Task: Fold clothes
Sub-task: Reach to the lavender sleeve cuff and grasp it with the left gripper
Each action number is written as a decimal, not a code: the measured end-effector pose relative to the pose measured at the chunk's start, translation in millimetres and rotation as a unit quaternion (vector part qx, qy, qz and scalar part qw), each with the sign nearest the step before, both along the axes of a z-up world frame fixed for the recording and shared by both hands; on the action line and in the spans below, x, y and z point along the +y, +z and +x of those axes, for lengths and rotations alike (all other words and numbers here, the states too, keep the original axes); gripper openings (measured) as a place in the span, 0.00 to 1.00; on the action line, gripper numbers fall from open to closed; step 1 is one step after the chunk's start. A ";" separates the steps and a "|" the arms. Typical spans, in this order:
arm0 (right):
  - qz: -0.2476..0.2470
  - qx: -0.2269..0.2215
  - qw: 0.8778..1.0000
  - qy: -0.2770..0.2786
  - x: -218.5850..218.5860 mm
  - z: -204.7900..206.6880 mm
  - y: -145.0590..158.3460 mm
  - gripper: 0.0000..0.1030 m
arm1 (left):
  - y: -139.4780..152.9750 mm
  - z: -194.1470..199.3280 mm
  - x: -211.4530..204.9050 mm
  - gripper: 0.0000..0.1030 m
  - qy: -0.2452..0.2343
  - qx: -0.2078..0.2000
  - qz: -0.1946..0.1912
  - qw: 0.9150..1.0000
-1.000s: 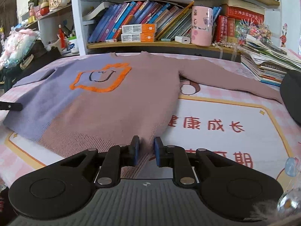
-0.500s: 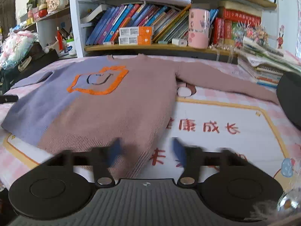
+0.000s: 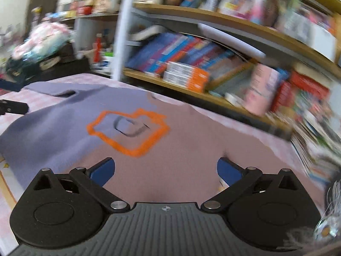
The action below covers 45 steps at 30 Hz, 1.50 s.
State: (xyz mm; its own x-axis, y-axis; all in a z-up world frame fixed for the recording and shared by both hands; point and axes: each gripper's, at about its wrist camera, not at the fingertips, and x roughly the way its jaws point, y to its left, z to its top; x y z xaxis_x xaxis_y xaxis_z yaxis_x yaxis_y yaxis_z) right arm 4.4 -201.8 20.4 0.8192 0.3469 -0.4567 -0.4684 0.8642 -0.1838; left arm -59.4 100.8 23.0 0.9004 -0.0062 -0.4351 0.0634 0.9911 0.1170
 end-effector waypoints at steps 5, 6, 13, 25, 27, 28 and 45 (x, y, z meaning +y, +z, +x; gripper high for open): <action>-0.023 0.010 0.996 0.087 29.6 43.9 -4.4 1.00 | 0.1 5.5 6.5 1.00 0.037 0.009 0.014 0.999; -0.027 0.014 0.994 0.101 34.8 52.3 -6.5 1.00 | 0.0 7.5 9.7 1.00 0.049 0.009 0.011 0.999; 0.016 0.062 0.988 0.141 31.9 80.1 -26.7 1.00 | -5.8 41.4 44.2 1.00 0.144 0.037 0.012 0.989; 0.014 0.081 0.995 0.054 5.2 79.6 -30.7 1.00 | -10.6 103.2 173.6 0.96 0.340 0.032 -0.043 0.939; 0.022 0.083 0.994 0.060 -2.0 77.2 -30.2 1.00 | -13.0 107.9 190.9 0.91 0.359 0.035 -0.063 0.930; 0.027 0.086 0.994 0.066 -5.5 75.7 -30.1 1.00 | -12.9 108.9 199.7 0.86 0.366 0.037 -0.076 0.927; 0.015 0.104 0.990 0.089 0.4 75.7 -40.0 1.00 | -30.6 120.1 235.6 0.48 0.348 0.016 -0.307 0.886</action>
State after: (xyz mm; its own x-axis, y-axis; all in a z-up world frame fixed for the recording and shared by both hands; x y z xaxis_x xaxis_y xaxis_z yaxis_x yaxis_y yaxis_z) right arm 80.1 -201.4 -19.6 0.6331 0.4937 -0.5961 -0.6394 0.7677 -0.0433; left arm 60.8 336.4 -7.6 0.7661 0.3025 -0.5671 -0.5950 0.6673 -0.4480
